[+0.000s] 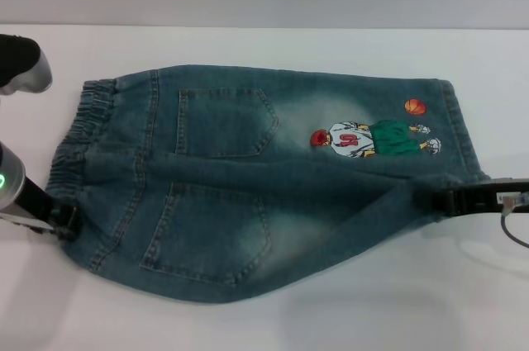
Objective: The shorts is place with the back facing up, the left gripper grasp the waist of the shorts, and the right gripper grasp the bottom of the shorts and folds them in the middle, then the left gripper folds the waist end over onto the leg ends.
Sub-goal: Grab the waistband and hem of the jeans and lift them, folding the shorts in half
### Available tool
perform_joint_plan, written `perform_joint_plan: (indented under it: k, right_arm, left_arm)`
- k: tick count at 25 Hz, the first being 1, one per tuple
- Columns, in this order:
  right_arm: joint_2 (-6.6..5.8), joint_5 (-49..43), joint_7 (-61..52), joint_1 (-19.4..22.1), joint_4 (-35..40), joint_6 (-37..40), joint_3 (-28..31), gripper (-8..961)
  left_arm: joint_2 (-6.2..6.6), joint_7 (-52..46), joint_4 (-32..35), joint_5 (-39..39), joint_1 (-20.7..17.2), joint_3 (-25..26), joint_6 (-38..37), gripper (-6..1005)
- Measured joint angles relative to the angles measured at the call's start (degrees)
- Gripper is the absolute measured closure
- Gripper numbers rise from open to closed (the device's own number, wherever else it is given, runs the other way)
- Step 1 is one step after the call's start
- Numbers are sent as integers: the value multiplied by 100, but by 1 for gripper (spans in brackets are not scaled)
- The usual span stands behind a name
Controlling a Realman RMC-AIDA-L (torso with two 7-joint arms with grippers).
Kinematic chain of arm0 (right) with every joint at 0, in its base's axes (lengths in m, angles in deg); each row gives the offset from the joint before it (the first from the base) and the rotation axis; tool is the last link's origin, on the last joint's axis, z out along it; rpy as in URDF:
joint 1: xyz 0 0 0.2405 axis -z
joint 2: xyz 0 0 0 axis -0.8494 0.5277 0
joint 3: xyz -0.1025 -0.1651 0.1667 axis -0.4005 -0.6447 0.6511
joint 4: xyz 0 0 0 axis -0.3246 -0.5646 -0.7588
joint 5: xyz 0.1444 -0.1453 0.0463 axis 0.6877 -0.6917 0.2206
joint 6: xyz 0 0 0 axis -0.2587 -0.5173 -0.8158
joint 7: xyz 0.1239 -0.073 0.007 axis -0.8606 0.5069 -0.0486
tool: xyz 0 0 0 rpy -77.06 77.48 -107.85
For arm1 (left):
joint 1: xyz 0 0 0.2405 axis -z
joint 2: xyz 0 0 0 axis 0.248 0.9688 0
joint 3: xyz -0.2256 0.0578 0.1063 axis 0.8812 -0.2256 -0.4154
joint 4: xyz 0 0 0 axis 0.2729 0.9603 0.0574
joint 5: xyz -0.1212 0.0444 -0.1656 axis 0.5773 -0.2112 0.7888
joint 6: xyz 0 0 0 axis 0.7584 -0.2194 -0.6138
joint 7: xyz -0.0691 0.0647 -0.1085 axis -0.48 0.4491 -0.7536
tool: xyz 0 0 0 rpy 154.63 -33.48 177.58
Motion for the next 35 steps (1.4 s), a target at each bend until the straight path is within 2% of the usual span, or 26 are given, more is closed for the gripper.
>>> perform_joint_plan:
  k: [13,17,26,29,35]
  right_arm:
    - [14,221,364,49,-33,291,138,910]
    - [18,510,690,108,109,556,348,910]
    - [24,1127,1354,229,550,867,946,909]
    - [26,1317,1603,188,806,919,1077,908]
    - [25,1669,2037,165,1199,1196,1232,908]
  left_arm:
    - [0,-2,-434,25,-123,207,-98,635]
    - [-4,-5,-629,236,-162,266,-337,687]
    - [-11,-8,-705,560,-203,437,-766,735]
    - [-10,-8,-675,837,-222,520,-1215,750]
    - [-8,-6,-642,997,-223,525,-1642,771]
